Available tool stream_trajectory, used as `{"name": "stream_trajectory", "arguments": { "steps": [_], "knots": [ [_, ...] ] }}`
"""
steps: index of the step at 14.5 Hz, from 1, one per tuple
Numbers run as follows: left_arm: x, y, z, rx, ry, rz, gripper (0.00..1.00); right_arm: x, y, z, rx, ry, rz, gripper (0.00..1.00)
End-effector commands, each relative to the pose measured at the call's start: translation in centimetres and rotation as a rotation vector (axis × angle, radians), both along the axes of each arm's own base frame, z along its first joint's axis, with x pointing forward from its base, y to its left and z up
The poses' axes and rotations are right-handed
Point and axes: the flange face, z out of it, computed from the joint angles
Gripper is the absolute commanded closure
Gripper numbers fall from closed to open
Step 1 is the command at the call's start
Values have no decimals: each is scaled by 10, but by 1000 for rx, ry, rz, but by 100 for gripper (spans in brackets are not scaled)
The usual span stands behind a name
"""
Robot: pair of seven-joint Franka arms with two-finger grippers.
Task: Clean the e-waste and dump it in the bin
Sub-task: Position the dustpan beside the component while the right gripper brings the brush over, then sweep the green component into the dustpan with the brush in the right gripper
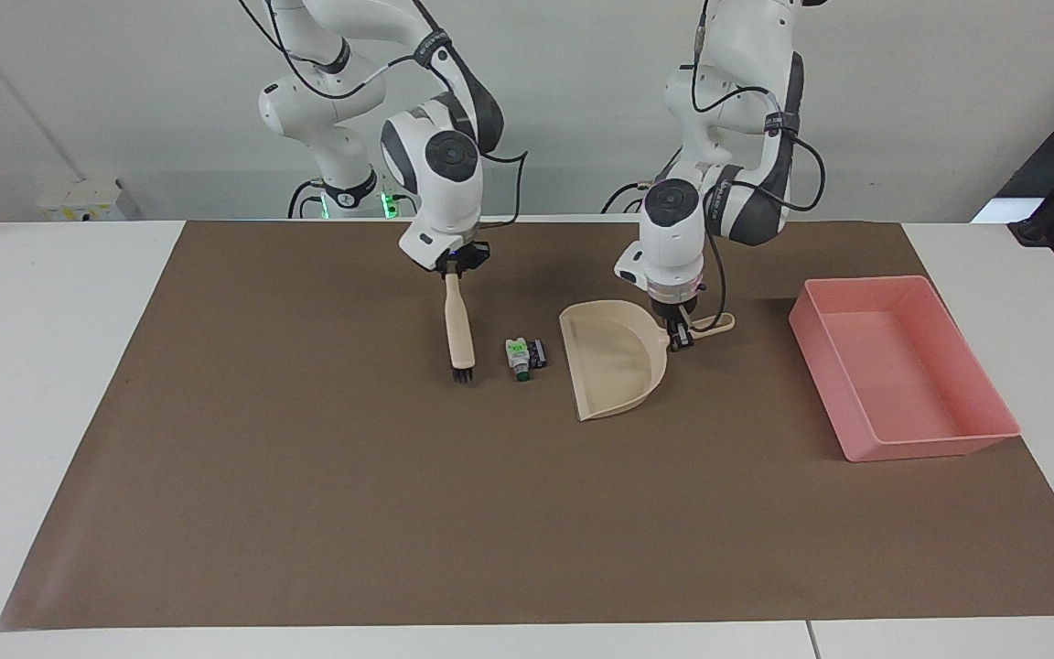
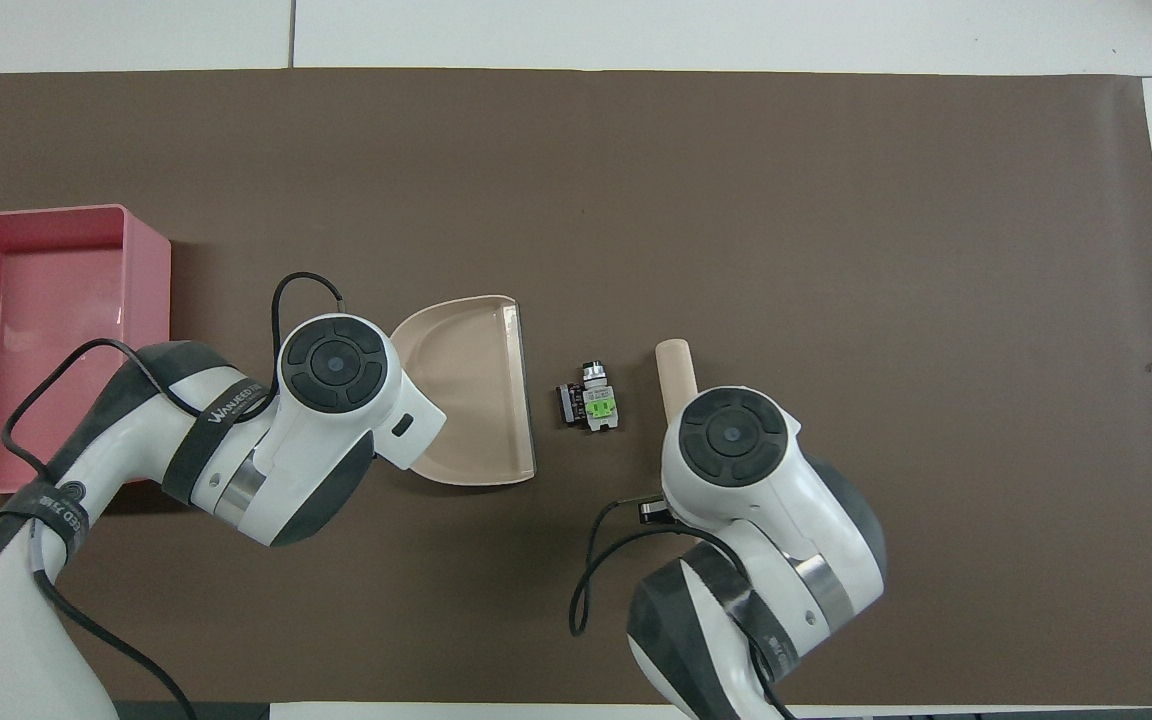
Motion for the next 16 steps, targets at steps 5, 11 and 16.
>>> {"name": "stream_trajectory", "arguments": {
  "steps": [5, 11, 16],
  "knots": [
    [-2, -10, -19, 39, 2, 9, 99, 12, 77, -33, 114, 102, -84, 100],
    [-3, -15, -19, 32, -5, -4, 99, -1, 146, -8, 477, 152, -242, 100],
    [-3, -18, -21, 33, -10, -22, 99, 0, 134, 20, 484, 162, -254, 100]
  ]
}}
